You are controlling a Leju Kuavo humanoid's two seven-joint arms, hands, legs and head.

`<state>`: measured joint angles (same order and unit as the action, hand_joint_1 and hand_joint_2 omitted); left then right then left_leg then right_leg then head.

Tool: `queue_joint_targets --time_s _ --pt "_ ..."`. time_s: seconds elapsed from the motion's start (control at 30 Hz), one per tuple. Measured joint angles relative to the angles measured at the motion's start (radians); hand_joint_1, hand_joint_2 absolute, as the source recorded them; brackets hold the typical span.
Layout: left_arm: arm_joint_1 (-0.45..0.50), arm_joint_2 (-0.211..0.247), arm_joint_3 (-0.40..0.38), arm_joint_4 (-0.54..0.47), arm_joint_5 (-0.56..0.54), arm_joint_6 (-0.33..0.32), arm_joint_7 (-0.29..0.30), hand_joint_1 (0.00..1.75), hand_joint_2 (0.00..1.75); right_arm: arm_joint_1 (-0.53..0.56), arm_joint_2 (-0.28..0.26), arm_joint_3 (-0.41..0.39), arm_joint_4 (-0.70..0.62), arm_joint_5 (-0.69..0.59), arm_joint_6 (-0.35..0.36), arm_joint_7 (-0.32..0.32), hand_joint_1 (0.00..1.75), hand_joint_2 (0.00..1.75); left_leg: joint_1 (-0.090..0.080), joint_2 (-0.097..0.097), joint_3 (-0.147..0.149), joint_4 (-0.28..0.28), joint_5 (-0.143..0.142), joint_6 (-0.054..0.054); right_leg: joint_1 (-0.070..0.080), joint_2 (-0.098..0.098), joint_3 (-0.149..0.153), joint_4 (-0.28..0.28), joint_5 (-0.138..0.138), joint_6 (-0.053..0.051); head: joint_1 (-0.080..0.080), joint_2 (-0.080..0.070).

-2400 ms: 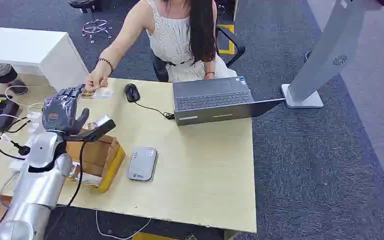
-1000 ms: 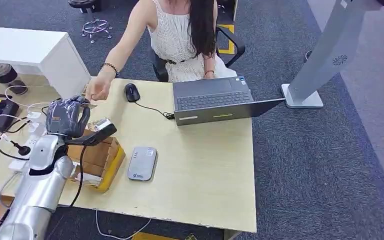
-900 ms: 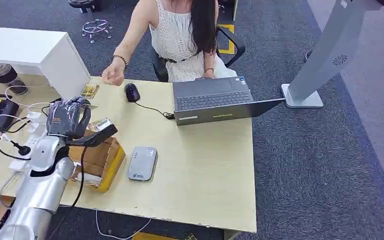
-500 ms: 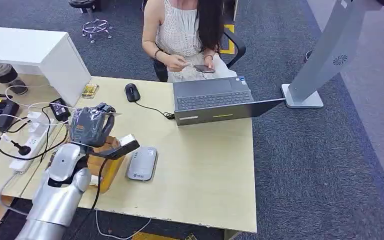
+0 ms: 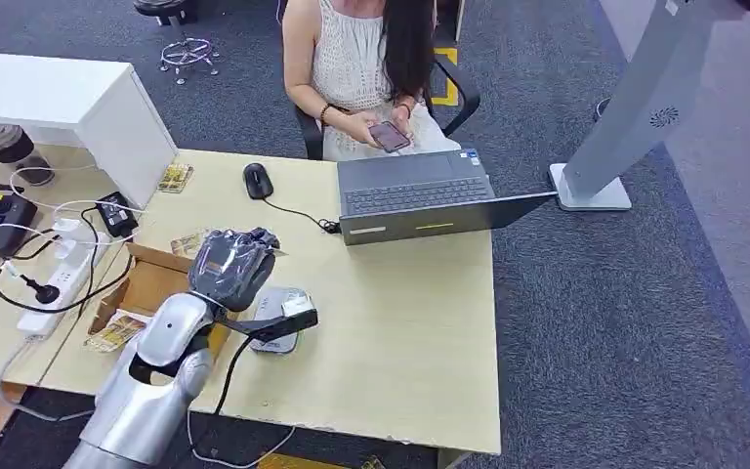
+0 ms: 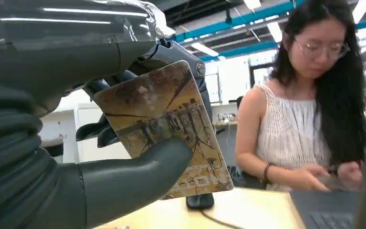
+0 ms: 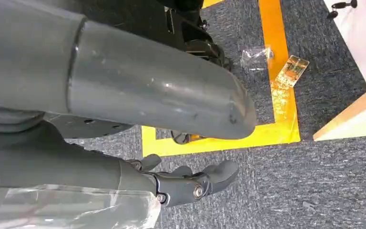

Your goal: Pass the card to the sensor for recognition and then transmit it.

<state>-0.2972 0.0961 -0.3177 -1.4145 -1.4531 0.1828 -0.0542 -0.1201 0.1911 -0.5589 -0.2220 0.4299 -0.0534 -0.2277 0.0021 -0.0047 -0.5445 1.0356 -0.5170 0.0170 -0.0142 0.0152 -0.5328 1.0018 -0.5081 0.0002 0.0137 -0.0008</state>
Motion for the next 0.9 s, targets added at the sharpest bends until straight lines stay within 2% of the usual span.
queue_joint_targets --time_s 0.2,0.43,0.73,0.9 --pt "0.001 -0.003 -0.030 0.071 -0.020 -0.069 0.047 1.75 1.75 0.003 0.000 -0.002 0.000 0.000 -0.001 0.003 0.00 0.00 0.000 0.000 0.000 0.000 0.000 0.000 0.000 0.000 0.000 0.000 0.000 0.000 0.000 0.000" --pt "0.001 -0.003 -0.034 0.121 -0.021 -0.075 0.047 1.75 1.75 0.005 0.000 -0.008 0.000 0.000 -0.001 0.003 0.00 0.00 0.000 0.000 0.000 0.000 0.000 0.000 0.000 0.000 0.000 0.000 0.000 0.000 0.000 0.000" --pt "0.003 -0.004 -0.066 0.185 -0.035 -0.132 0.068 1.75 1.75 0.005 0.000 -0.008 0.000 0.007 0.001 0.018 0.00 0.00 0.000 0.000 0.000 0.000 0.000 0.000 0.000 0.000 0.000 0.000 0.000 0.000 0.000 0.000" --pt "-0.005 -0.004 -0.072 0.206 -0.029 -0.140 0.081 1.75 1.75 0.005 0.000 -0.008 0.000 0.007 0.001 0.022 0.00 0.00 0.000 0.000 0.000 0.000 0.000 0.000 0.000 0.000 0.000 0.000 0.000 0.000 0.000 0.000"
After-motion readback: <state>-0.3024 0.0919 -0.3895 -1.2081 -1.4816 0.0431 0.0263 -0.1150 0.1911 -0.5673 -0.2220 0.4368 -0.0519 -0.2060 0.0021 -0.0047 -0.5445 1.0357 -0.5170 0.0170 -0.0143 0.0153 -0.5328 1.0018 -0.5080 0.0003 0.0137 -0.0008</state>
